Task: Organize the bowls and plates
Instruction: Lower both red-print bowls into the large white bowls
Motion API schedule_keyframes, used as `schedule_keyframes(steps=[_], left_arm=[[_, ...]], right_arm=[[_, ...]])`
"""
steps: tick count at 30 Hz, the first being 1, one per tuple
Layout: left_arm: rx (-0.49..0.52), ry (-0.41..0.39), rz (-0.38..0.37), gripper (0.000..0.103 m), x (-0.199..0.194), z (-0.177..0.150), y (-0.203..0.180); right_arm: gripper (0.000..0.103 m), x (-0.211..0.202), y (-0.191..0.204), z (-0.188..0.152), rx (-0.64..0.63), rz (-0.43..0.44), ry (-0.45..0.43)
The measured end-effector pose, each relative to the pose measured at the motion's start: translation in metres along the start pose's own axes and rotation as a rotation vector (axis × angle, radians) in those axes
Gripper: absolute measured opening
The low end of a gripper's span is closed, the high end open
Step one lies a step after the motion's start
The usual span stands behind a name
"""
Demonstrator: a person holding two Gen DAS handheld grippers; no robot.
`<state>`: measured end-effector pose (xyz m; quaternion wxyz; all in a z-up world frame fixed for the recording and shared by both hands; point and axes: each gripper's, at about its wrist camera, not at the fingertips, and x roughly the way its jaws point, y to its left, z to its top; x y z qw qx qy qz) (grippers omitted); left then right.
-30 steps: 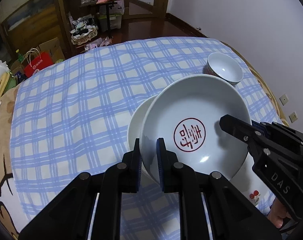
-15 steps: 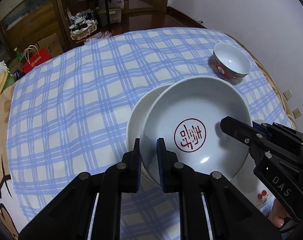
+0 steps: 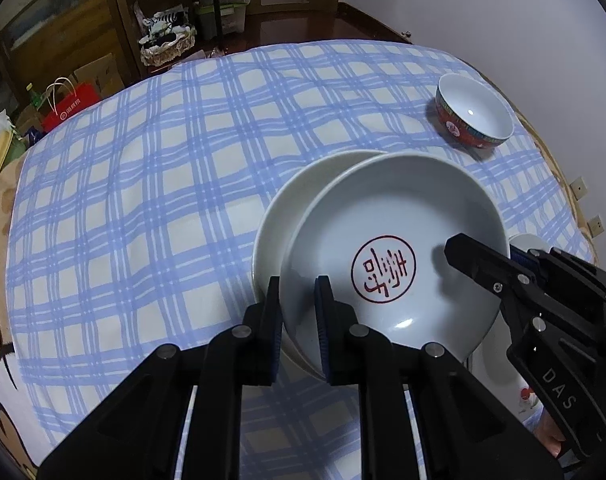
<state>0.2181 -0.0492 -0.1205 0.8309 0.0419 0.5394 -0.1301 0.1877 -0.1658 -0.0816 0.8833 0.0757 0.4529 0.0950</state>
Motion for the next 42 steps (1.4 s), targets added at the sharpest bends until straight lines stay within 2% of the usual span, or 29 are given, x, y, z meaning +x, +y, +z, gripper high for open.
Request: schedule_keyframes(steps=[7,9,12,25,31,42], left_arm=[[0.033,-0.012,0.028,0.014,0.002,0.0,-0.006],[0.029,-0.015,0.019,0.014,0.001,0.0,-0.006],[0.028,-0.014,0.023,0.014,0.002,0.0,-0.005],[0.003,-0.011,-0.007,0.015,0.0,0.001,-0.001],[-0.002,-0.011,0.001,0.015,-0.003,0.0,-0.001],[-0.015,-0.056,-0.009,0.019,-0.018,0.004,0.003]], right_arm=[[0.012,0.004,-0.003,-0.001,0.015,-0.009,-0.015],[0.015,0.004,-0.001,-0.002,0.0,-0.023,-0.026],[0.015,0.004,0.003,-0.001,-0.042,-0.059,-0.044],[0.015,-0.007,-0.006,0.002,-0.011,-0.053,-0.066],[0.015,-0.012,-0.016,0.006,0.041,-0.031,-0.062],[0.015,-0.011,-0.018,0.007,0.053,-0.034,-0.036]])
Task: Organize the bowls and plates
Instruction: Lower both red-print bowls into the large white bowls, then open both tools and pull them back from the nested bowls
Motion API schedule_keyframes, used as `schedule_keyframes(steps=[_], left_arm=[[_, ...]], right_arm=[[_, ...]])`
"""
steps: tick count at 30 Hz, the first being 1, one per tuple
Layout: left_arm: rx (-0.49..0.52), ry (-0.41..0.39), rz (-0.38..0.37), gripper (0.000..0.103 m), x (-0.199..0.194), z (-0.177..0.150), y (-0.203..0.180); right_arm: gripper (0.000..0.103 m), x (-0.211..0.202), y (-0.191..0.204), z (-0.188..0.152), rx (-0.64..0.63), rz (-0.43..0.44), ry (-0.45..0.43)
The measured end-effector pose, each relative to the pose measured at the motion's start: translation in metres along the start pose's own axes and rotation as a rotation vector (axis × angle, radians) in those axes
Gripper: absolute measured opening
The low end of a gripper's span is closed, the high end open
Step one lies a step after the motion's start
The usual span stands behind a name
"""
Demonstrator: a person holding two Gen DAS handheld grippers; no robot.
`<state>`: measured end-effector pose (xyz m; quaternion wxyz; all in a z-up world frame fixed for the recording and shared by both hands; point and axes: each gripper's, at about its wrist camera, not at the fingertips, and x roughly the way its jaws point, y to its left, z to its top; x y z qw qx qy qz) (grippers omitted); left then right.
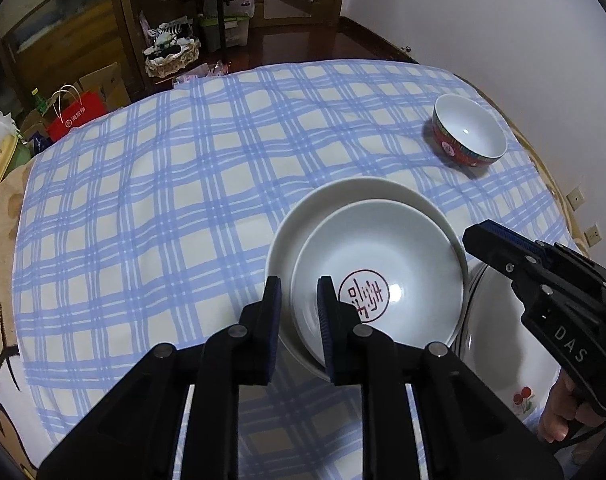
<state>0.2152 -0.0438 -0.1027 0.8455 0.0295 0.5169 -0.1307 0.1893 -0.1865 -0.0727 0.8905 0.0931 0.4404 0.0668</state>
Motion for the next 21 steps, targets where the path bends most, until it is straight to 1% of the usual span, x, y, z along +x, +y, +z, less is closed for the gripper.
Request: schedule_keyframes(steps=[3,4,5,6,7,8,9,11,13,14,15,17,18,20,21], left_arm=[[0.025,-0.001,0.003,0.023,-0.002,0.001,-0.002],[0.03,-0.004,0.012,0.03,-0.003,0.002,-0.003],[0.032,-0.01,0.021,0.04,-0.005,0.003,-0.004],[0.032,-0.018,0.027,0.045,-0.007,0.004,-0.005],[0.031,-0.029,0.028,0.054,-0.01,0.005,-0.005],[0.032,-0.04,0.033,0.059,-0.013,0.006,-0.006],[0.032,-0.043,0.038,0.062,-0.016,0.007,-0.006],[0.035,-0.044,0.045,0.074,-0.02,0.01,-0.008],[0.043,-0.051,0.043,0.077,-0.024,0.013,-0.01],[0.041,-0.047,0.037,0.078,-0.026,0.014,-0.012],[0.034,-0.039,0.018,0.079,-0.028,0.016,-0.014],[0.028,-0.041,0.008,0.082,-0.033,0.022,-0.018],[0.028,-0.046,0.015,0.082,-0.036,0.026,-0.022],[0.044,-0.058,0.03,0.083,-0.041,0.033,-0.029],[0.053,-0.066,0.042,0.084,-0.044,0.036,-0.033]], right_arm=[[0.015,-0.004,-0.001,0.002,0.004,0.0,0.0],[0.015,-0.006,-0.002,0.004,0.005,0.0,-0.003],[0.015,-0.008,-0.003,0.006,0.005,-0.005,-0.005],[0.015,-0.01,-0.004,0.008,0.005,-0.012,-0.007],[0.015,-0.013,-0.005,0.01,0.004,-0.021,-0.005],[0.016,-0.015,-0.006,0.012,0.004,-0.027,-0.002],[0.018,-0.017,-0.009,0.014,0.008,-0.035,0.0],[0.028,-0.023,-0.014,0.019,0.025,-0.05,-0.005],[0.041,-0.031,-0.023,0.024,0.047,-0.08,-0.027],[0.043,-0.035,-0.027,0.026,0.056,-0.093,-0.037],[0.047,-0.038,-0.031,0.029,0.066,-0.1,-0.042],[0.054,-0.046,-0.041,0.035,0.087,-0.111,-0.046],[0.06,-0.049,-0.043,0.037,0.089,-0.122,-0.048],[0.066,-0.057,-0.049,0.044,0.083,-0.171,-0.061],[0.072,-0.063,-0.051,0.048,0.074,-0.196,-0.076]])
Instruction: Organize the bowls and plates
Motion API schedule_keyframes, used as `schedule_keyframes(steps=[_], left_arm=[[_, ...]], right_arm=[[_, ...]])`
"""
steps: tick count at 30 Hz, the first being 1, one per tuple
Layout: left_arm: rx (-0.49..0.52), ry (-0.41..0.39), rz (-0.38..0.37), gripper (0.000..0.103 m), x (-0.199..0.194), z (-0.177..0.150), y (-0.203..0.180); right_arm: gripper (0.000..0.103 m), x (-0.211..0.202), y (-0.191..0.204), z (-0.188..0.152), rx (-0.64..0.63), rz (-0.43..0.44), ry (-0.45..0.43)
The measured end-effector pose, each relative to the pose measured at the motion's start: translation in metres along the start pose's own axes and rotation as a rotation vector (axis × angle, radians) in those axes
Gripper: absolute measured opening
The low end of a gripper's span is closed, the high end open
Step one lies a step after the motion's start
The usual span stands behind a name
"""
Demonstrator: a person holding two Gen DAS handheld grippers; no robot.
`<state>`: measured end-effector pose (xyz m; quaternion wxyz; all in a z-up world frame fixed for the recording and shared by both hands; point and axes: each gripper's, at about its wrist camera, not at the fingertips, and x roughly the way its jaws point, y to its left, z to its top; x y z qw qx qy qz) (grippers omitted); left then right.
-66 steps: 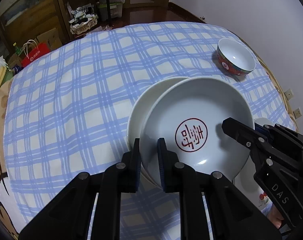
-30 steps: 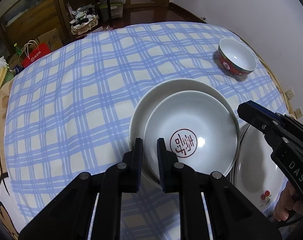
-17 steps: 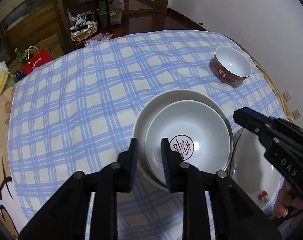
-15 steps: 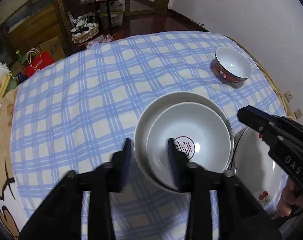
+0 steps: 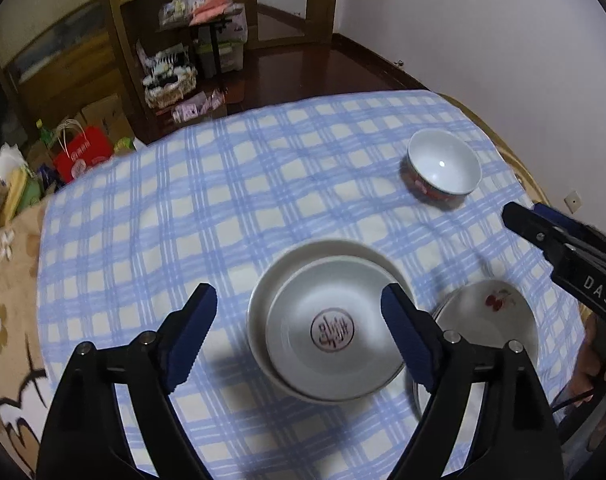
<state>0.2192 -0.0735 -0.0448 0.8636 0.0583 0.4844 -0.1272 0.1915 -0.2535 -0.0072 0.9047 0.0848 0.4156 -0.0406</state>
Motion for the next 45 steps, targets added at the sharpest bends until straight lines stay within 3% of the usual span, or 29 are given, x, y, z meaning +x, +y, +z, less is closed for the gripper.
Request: schedule_keyframes(steps=[3,6,10,14,22,26,30,36,41,45], left_arm=[[0.006,-0.048,0.008,0.091,-0.009,0.014,-0.007],[-0.029,-0.065,-0.03,0.093,-0.013,0.033,-0.009],[-0.003,-0.085,-0.036,0.093,-0.012,0.063,-0.019],[0.026,-0.115,-0.007,0.093,-0.004,0.086,-0.03],[0.069,-0.09,-0.092,0.093,0.042,0.118,-0.06],[0.08,-0.053,-0.163,0.093,0.071,0.13,-0.073],[0.083,-0.002,-0.187,0.091,0.099,0.136,-0.084],[0.096,0.084,-0.153,0.081,0.137,0.134,-0.1],[0.059,0.168,-0.163,0.064,0.167,0.126,-0.103],[0.06,0.204,-0.143,0.058,0.184,0.12,-0.109]], right_arm=[[0.093,-0.01,-0.007,0.011,-0.001,-0.023,-0.037],[0.1,-0.018,-0.013,0.026,-0.017,-0.03,-0.065],[0.101,-0.02,-0.023,0.045,-0.024,-0.043,-0.103],[0.101,-0.008,-0.041,0.06,-0.015,-0.07,-0.083],[0.101,0.025,-0.079,0.078,0.032,-0.096,-0.064],[0.101,0.044,-0.092,0.081,0.054,-0.093,-0.039],[0.1,0.068,-0.1,0.081,0.058,-0.107,0.001],[0.088,0.103,-0.107,0.079,0.079,-0.092,0.085],[0.063,0.13,-0.114,0.073,0.12,-0.025,0.192],[0.043,0.149,-0.117,0.065,0.143,-0.005,0.249]])
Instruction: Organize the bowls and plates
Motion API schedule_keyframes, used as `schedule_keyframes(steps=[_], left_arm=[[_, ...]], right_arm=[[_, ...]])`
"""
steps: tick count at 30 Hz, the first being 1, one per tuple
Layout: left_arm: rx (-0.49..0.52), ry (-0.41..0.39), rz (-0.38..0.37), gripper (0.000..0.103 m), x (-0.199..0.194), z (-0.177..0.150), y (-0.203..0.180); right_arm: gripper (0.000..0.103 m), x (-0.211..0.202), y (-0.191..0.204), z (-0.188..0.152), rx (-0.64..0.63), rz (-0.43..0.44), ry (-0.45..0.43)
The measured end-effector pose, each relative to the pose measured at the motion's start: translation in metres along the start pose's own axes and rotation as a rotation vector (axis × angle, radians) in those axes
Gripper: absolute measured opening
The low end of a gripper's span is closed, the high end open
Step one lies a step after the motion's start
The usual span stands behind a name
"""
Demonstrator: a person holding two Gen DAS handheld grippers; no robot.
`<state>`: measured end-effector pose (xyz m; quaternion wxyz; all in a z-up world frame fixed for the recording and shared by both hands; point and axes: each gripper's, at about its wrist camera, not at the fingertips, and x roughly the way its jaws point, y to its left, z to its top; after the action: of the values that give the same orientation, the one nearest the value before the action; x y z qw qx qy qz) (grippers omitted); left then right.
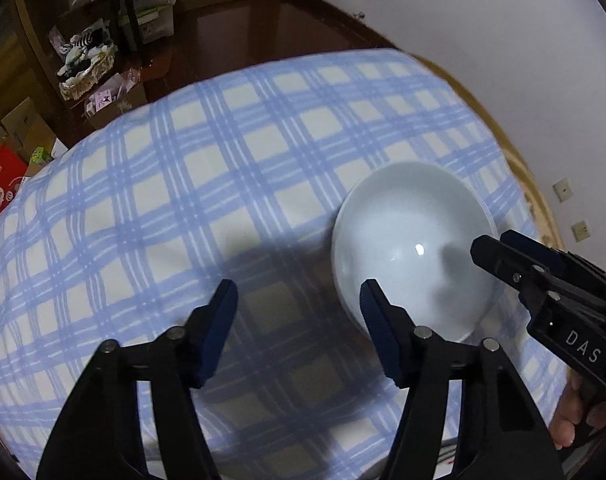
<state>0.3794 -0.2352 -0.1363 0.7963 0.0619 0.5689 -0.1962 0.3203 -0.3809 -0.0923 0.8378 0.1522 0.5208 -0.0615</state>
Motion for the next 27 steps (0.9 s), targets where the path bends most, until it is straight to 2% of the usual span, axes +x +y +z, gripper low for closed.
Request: schedule_keyframes(steps=[2,4,6,9,10,16,21,27], left_arm=[[-0.011,0.016,-0.017,0.048,0.006,0.0,-0.001],[-0.024,0.024,-0.029,0.043,0.009,0.001,-0.002],[-0.029,0.016,-0.031,0.034,0.01,0.001,-0.005],[-0.036,-0.01,-0.037,0.016,0.008,0.002,-0.01],[-0.038,-0.017,-0.044,0.008,0.006,0.002,-0.012],[-0.009,-0.029,-0.007,0.008,-0.003,-0.002,-0.026],[-0.007,-0.024,-0.038,0.008,-0.017,-0.009,-0.025],[-0.004,-0.054,-0.058,0.009,-0.046,-0.019,-0.027]], right_arm=[[0.034,0.008,-0.001,-0.002,0.014,0.026,0.025],[0.026,0.015,-0.001,-0.003,0.021,0.044,0.047],[0.025,0.018,0.004,-0.005,0.002,0.03,0.052],[0.015,0.018,0.008,-0.006,0.011,0.044,0.066],[0.014,0.018,0.009,-0.006,0.011,0.037,0.062],[0.01,0.009,0.011,-0.013,0.013,-0.024,0.021],[0.01,-0.009,0.011,-0.022,0.007,-0.022,-0.011],[0.01,-0.04,0.016,-0.027,0.018,-0.008,-0.051]])
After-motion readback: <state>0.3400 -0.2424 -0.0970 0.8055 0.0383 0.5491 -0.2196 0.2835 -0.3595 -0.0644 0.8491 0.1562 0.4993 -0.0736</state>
